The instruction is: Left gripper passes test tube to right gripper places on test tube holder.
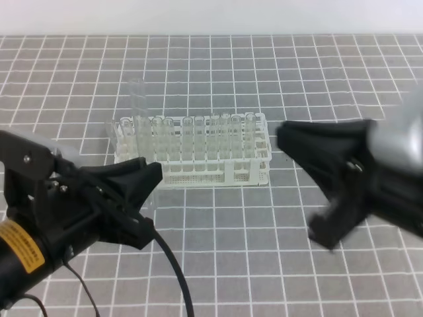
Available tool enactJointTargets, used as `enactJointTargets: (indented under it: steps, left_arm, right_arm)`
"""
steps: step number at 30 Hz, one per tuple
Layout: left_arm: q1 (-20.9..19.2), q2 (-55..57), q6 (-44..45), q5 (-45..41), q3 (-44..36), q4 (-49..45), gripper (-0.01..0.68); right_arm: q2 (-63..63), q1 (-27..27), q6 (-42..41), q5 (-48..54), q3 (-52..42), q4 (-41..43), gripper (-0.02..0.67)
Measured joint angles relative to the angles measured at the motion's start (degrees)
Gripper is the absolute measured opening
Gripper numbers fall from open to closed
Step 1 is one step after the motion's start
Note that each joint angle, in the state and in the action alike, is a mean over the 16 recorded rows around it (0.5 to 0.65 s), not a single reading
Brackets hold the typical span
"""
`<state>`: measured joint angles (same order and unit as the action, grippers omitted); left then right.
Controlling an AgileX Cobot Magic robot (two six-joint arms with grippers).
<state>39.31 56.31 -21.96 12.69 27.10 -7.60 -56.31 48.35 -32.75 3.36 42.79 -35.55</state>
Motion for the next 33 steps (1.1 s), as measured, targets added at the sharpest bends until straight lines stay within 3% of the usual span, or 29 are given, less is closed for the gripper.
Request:
enactJointTargets:
  steps: [7,14,18,28,33]
  left_arm:
    - [-0.02,-0.04,0.30,0.48,-0.05,-1.09,0.051]
    - [-0.05,-0.09,0.35,0.51,-0.08,-3.04,0.045]
    - [-0.04,-0.08,0.34,0.75,-0.07,-5.16,0.051]
    - [-0.01,-0.01,0.28,3.27,0.00,-9.60,0.080]
    - [0.00,0.00,0.27,4.75,0.01,-10.36,0.080]
  right_arm:
    - [5.26,8.59,-5.72,-18.08,-10.07,0.60,-0.013]
    - [4.97,14.16,-6.33,-25.56,-13.28,0.60,0.016]
    - [2.97,15.33,-4.17,-25.98,-11.42,0.60,0.092]
    - [-4.37,15.72,0.32,-26.31,-3.68,0.98,0.369]
    - [-8.89,15.72,0.83,-27.81,0.17,0.92,0.444]
